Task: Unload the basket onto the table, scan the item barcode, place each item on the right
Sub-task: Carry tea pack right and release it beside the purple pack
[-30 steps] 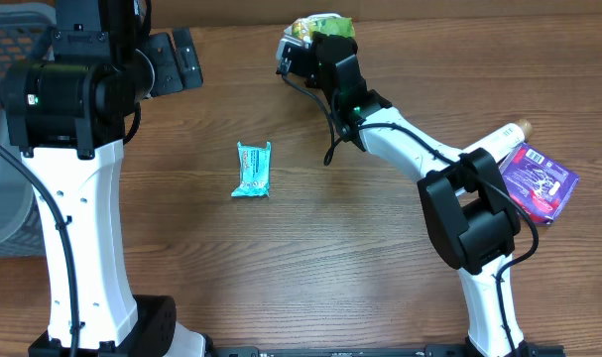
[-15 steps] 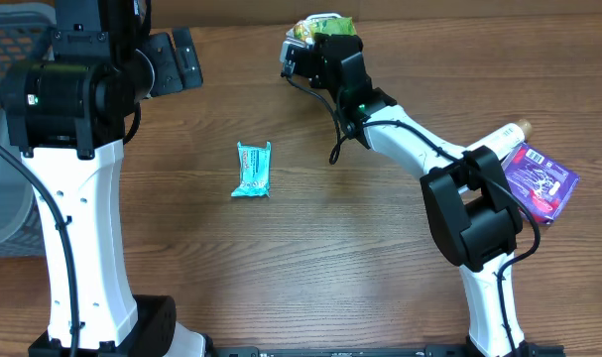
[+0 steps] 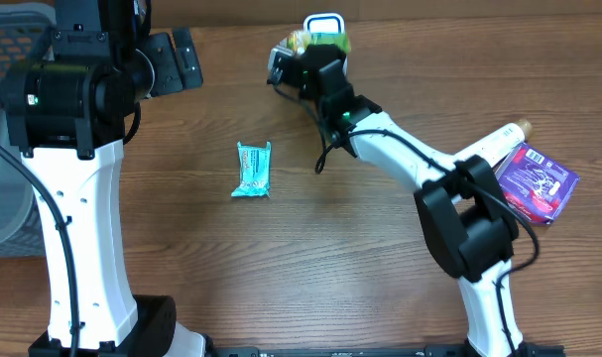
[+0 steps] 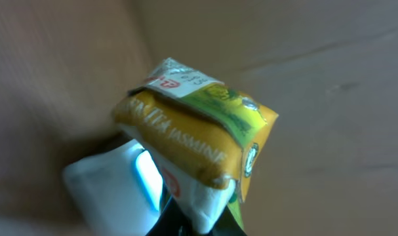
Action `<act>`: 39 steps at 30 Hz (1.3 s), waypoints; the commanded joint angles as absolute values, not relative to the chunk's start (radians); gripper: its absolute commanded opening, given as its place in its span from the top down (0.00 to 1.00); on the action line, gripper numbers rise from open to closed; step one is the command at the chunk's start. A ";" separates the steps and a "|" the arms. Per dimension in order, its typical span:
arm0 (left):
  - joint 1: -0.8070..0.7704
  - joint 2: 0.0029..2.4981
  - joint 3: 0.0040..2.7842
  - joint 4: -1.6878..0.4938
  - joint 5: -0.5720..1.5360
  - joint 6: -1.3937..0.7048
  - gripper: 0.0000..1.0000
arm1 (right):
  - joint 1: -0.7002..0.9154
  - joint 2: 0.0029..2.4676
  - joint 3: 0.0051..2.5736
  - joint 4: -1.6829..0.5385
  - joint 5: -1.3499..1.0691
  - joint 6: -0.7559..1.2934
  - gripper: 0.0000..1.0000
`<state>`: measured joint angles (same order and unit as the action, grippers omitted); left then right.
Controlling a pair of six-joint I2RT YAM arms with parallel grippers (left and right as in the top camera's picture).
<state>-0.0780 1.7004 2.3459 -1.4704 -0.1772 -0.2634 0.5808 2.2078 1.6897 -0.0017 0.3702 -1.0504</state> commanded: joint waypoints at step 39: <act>-0.079 1.707 2.357 -1.466 -0.191 -0.277 0.00 | -0.327 1.633 1.130 -0.688 -0.298 0.462 0.00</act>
